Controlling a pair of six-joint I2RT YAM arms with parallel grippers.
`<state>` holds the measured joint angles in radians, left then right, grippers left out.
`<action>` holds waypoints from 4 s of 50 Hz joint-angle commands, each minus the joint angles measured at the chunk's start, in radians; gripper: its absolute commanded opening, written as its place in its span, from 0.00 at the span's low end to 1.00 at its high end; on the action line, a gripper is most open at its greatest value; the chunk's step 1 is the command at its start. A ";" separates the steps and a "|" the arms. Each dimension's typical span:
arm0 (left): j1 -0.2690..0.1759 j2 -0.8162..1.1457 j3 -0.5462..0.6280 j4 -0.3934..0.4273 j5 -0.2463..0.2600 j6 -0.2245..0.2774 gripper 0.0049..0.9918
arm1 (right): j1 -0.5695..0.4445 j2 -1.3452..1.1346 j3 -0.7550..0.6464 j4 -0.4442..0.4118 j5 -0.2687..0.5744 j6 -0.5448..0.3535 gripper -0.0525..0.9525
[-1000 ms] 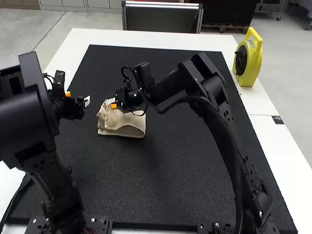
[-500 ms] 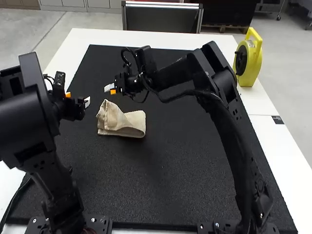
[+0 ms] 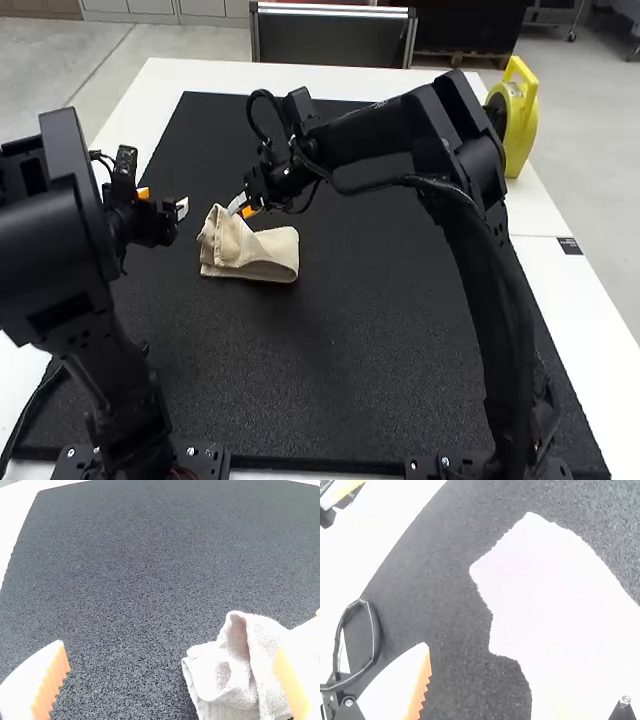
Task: Fold the towel.
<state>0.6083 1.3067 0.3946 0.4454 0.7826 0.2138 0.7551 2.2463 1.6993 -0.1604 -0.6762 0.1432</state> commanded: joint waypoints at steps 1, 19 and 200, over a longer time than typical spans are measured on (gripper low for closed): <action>-0.016 -0.029 0.012 0.007 0.009 -0.021 0.97 | -0.005 -0.059 -0.006 -0.027 -0.003 -0.071 0.59; -0.024 -0.047 0.013 0.010 -0.009 -0.034 0.97 | 0.023 -0.068 -0.012 -0.100 -0.022 -0.113 0.56; -0.024 -0.126 0.001 -0.019 -0.016 -0.079 0.97 | 0.072 0.168 0.402 -0.237 0.067 -0.116 0.04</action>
<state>0.5907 1.2030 0.3946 0.4198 0.7704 0.1421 0.8505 2.4630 2.0773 -0.3920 -0.5877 0.0193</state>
